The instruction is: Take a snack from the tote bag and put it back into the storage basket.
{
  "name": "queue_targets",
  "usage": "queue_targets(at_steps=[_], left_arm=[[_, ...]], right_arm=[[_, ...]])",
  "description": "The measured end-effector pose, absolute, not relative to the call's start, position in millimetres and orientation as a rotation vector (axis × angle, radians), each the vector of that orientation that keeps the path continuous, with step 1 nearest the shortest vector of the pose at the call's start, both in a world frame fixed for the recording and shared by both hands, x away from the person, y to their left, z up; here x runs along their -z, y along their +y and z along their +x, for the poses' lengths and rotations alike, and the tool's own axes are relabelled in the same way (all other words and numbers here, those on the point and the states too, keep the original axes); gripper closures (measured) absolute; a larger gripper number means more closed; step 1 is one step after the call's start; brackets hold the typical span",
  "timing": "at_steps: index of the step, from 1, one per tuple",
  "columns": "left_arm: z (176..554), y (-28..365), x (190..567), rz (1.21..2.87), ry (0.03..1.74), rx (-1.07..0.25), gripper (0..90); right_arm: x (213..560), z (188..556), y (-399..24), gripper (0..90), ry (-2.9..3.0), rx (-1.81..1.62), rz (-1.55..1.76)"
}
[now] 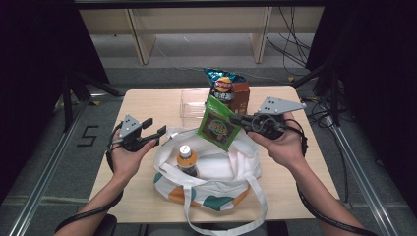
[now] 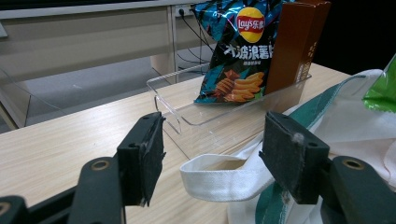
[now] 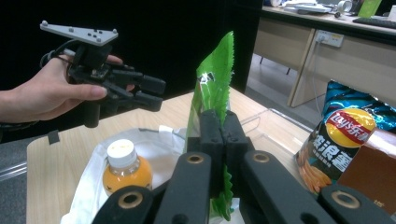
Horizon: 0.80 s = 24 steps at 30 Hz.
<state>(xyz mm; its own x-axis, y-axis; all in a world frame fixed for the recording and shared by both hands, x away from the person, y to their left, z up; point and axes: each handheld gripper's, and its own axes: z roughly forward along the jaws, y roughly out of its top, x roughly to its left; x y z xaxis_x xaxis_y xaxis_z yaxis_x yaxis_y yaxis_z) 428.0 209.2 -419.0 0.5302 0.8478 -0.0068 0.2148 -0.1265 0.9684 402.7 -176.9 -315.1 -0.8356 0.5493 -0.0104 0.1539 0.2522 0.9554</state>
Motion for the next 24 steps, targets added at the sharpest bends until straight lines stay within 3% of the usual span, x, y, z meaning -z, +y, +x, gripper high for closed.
queue_targets(at_steps=[24], left_arm=[[428, 209, 419, 1.641, 0.912, -0.702, 38.1]], right_arm=[[305, 414, -173, 90.0, 2.131, -1.633, 0.638]])
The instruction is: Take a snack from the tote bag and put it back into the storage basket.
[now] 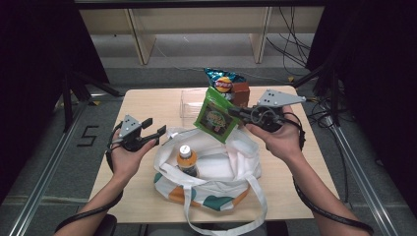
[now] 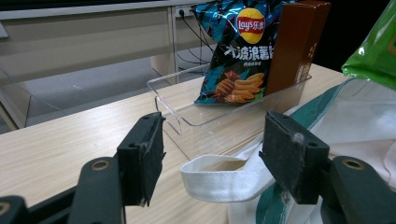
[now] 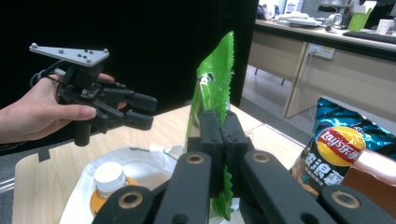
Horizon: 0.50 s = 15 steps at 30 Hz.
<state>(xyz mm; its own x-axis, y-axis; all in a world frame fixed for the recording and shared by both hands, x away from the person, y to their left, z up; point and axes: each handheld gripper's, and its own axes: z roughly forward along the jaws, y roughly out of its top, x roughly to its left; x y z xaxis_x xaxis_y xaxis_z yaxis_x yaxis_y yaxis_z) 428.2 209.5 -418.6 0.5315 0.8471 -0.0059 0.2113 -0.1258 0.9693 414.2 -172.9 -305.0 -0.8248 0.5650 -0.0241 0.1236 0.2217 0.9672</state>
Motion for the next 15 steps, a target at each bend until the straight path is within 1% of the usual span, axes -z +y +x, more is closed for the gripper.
queue_targets(at_steps=[15], left_arm=[[428.4, 209.8, 418.3, 1.640, 0.910, -0.704, 38.1]], right_arm=[[297.7, 421.4, -170.5, 90.0, 2.094, -1.647, 0.627]])
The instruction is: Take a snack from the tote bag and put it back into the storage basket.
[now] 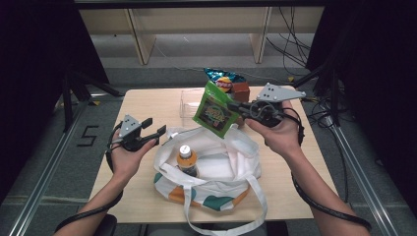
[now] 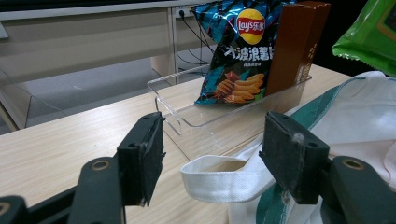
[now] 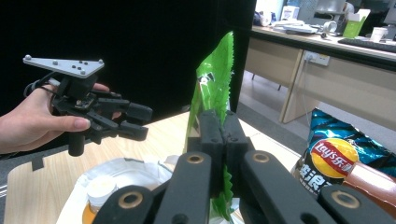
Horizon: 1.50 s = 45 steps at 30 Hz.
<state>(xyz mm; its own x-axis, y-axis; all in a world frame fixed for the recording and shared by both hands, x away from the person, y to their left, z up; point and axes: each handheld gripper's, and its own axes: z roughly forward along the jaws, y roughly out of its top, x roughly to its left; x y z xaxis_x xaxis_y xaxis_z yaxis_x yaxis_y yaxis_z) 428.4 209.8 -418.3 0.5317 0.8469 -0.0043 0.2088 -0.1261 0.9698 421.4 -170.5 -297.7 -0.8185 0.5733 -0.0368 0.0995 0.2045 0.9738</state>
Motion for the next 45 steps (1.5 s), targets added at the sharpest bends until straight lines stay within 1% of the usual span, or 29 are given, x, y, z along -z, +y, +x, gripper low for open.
queue_targets(at_steps=[13, 20, 45], left_arm=[[430, 210, 418, 1.639, 0.890, -0.710, 38.1], [428, 210, 418, 1.639, 0.910, -0.706, 38.1], [428, 210, 417, 1.636, 0.911, -0.706, 38.1]], right_arm=[[298, 430, -171, 90.0, 2.061, -1.652, 0.646], [301, 434, -172, 90.0, 2.047, -1.655, 0.683], [301, 461, -176, 90.0, 1.975, -1.601, 0.707]])
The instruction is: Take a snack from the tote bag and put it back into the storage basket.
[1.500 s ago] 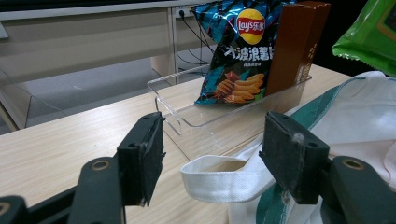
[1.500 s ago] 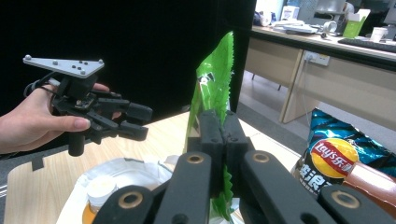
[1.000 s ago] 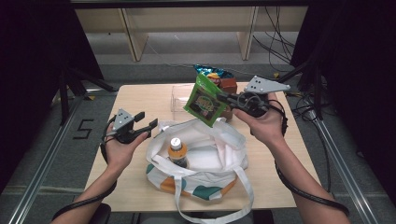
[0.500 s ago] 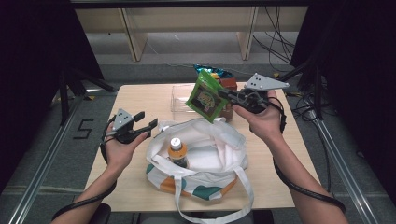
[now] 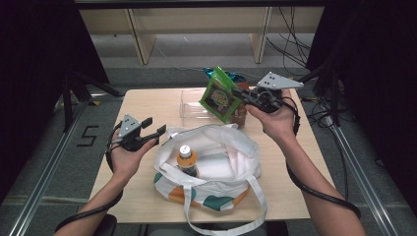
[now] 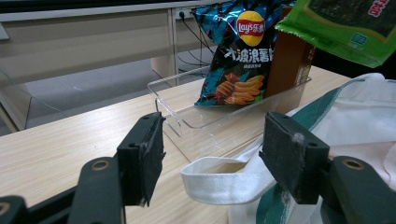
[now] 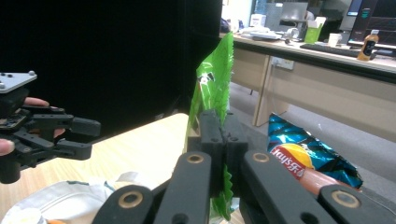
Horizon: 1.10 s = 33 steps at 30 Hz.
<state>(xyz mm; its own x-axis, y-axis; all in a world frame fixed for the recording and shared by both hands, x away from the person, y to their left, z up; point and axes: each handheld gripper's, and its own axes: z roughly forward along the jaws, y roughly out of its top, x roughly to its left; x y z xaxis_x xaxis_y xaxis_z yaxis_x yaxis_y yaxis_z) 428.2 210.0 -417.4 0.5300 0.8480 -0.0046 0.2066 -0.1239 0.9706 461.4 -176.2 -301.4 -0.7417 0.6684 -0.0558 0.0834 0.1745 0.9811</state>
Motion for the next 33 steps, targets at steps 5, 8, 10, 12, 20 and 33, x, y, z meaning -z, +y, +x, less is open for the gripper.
queue_targets(at_steps=[5, 8, 10, 12, 20, 33], left_arm=[[428, 210, 417, 1.638, 0.909, -0.708, 38.1], [428, 210, 417, 1.638, 0.910, -0.707, 38.1], [429, 210, 418, 1.639, 0.909, -0.707, 38.1], [429, 210, 418, 1.638, 0.909, -0.707, 38.1], [429, 211, 417, 1.636, 0.911, -0.706, 38.1], [429, 211, 417, 1.637, 0.911, -0.707, 38.1]], right_arm=[[303, 466, -176, 90.0, 1.975, -1.597, 0.710], [305, 469, -175, 90.0, 1.975, -1.594, 0.719], [306, 470, -175, 90.0, 1.976, -1.598, 0.726], [306, 471, -175, 90.0, 1.974, -1.593, 0.732], [307, 474, -172, 90.0, 1.964, -1.598, 0.742], [308, 481, -170, 90.0, 1.942, -1.580, 0.733]])
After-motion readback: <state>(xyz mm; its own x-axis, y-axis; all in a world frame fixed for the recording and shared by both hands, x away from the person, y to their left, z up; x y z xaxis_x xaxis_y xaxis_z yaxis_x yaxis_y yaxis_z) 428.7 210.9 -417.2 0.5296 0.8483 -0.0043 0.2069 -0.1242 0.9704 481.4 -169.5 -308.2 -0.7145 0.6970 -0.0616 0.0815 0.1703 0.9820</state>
